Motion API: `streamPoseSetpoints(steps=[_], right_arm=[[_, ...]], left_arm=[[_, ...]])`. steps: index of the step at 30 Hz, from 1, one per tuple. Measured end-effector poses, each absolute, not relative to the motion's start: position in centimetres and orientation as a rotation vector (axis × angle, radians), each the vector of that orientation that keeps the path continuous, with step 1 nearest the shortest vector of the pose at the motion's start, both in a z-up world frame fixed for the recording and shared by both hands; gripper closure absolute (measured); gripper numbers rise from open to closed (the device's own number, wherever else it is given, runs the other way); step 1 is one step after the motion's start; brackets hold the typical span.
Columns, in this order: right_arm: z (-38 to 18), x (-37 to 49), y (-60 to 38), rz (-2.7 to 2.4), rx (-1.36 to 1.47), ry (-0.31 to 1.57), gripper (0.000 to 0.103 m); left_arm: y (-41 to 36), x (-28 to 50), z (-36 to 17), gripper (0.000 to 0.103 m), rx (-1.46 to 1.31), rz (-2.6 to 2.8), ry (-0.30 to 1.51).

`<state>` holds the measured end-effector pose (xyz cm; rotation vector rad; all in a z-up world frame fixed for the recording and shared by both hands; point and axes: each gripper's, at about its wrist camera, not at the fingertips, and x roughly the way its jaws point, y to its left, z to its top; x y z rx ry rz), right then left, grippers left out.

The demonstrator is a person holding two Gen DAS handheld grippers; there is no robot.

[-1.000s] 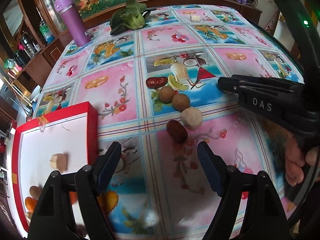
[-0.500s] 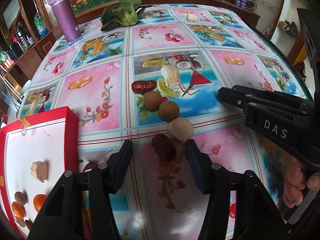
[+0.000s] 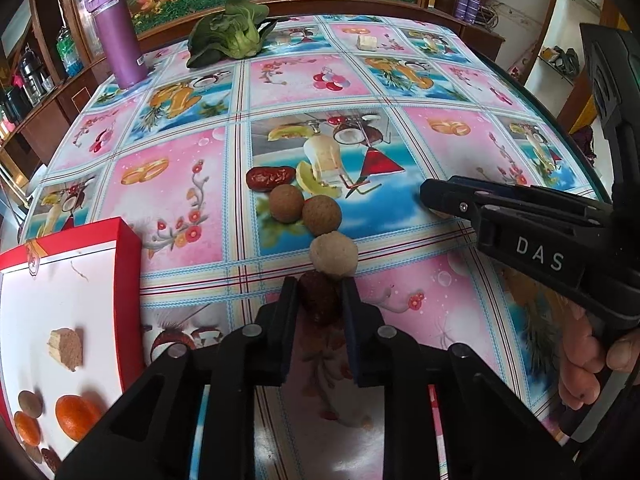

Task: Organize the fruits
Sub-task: 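Grasp a beige round ball with the right tool while the left grasps a red date, then carry the held ball and date over the red-bordered tray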

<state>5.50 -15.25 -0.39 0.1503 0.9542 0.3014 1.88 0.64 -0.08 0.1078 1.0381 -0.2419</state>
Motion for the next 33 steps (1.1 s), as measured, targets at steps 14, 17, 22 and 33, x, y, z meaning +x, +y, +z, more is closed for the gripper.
streamPoseSetpoints(steps=[14,17,22,33], right_arm=[[1.0,4.8,-15.7,0.307,0.179,0.847,0.08],[1.6,4.5,-16.0,0.293,0.195,0.798,0.08],[1.9,4.4,-16.7,0.266,0.236,0.744,0.08],[3.4,2.8,-13.6,0.398,0.471,0.745,0.08]], left_arm=[[1.7,-1.4,3.1,0.08,0.059,-0.24,0.952],[2.1,-2.7,5.2,0.08,0.051,-0.255,0.889],[3.9,-4.1,8.4,0.08,0.011,-0.26,0.794],[11.8,-6.3,11.6,0.08,-0.047,-0.107,0.675]])
